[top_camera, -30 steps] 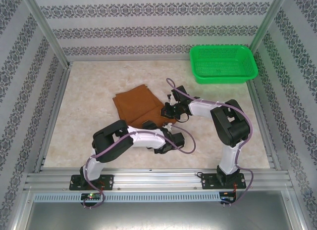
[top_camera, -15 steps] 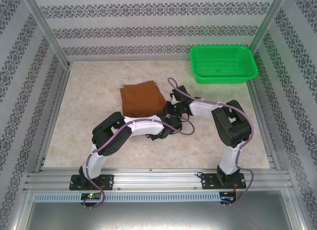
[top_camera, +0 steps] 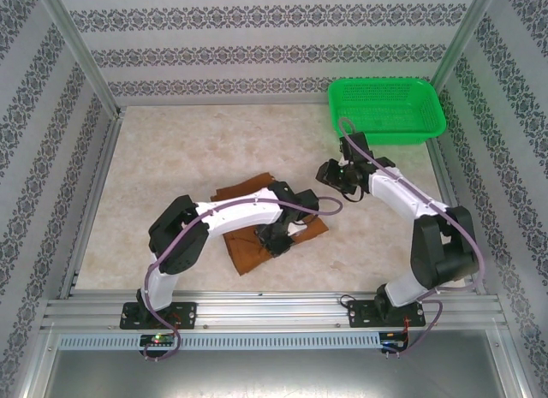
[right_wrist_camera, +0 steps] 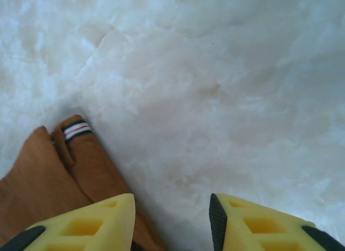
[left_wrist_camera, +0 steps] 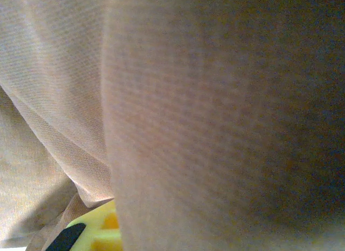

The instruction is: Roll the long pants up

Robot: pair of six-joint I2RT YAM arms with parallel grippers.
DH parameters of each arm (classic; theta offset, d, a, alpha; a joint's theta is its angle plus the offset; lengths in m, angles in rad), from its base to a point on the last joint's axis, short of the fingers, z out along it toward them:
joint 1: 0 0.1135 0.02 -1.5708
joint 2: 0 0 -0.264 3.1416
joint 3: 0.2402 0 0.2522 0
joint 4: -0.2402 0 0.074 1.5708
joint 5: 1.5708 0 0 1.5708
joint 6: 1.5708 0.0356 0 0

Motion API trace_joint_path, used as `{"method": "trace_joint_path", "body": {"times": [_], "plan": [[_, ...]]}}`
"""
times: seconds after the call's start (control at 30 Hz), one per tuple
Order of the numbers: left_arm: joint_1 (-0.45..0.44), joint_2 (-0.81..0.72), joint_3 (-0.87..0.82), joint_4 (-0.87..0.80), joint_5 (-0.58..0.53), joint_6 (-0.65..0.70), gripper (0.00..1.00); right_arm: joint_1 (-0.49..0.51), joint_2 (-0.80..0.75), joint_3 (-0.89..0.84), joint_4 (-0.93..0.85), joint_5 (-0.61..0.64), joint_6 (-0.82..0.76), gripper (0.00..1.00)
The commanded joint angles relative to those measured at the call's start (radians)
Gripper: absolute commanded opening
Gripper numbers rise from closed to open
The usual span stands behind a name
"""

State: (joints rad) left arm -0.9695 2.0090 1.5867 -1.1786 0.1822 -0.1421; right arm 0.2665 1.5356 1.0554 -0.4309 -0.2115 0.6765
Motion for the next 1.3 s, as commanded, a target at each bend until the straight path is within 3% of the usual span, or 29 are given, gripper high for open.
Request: {"method": "trace_joint_path", "body": {"times": [0.0,0.2,0.3,0.43,0.6,0.67,0.77,0.93,1.0,1.1,1.13,1.27], "plan": [[0.048,-0.021,0.01,0.003,0.402,-0.047,0.0,0.008,-0.086,-0.062,-0.052,-0.001,-0.025,0.43],[0.181,-0.112,-0.126,0.34,0.808,-0.266,0.0,0.011,-0.258,-0.161,-0.083,-0.034,-0.012,0.44],[0.226,-0.138,-0.169,0.478,0.904,-0.382,0.0,0.012,-0.325,-0.16,-0.106,-0.046,-0.018,0.44],[0.275,-0.128,-0.244,0.583,0.928,-0.442,0.0,0.013,-0.356,-0.153,-0.095,-0.09,-0.029,0.45],[0.373,-0.154,-0.446,0.841,0.951,-0.596,0.0,0.029,-0.287,-0.153,-0.057,-0.198,-0.028,0.48],[0.413,-0.16,-0.488,0.857,0.949,-0.61,0.0,0.04,-0.251,-0.151,-0.048,-0.213,-0.031,0.49],[0.467,-0.161,-0.542,0.844,0.954,-0.576,0.0,0.07,-0.189,-0.132,-0.043,-0.246,-0.047,0.49],[0.508,-0.046,-0.488,0.522,0.858,-0.27,0.0,0.148,-0.089,-0.09,-0.033,-0.29,-0.077,0.54],[0.512,0.007,-0.497,0.535,0.829,-0.238,0.0,0.185,-0.06,-0.078,-0.018,-0.294,-0.097,0.66],[0.514,0.085,-0.517,0.583,0.818,-0.237,0.0,0.225,-0.018,-0.055,-0.02,-0.267,-0.117,0.68],[0.513,0.105,-0.527,0.602,0.814,-0.235,0.0,0.227,-0.005,-0.054,-0.009,-0.269,-0.117,0.75],[0.517,0.171,-0.544,0.626,0.798,-0.221,0.0,0.238,0.089,-0.037,0.017,-0.278,-0.125,0.76]]}}
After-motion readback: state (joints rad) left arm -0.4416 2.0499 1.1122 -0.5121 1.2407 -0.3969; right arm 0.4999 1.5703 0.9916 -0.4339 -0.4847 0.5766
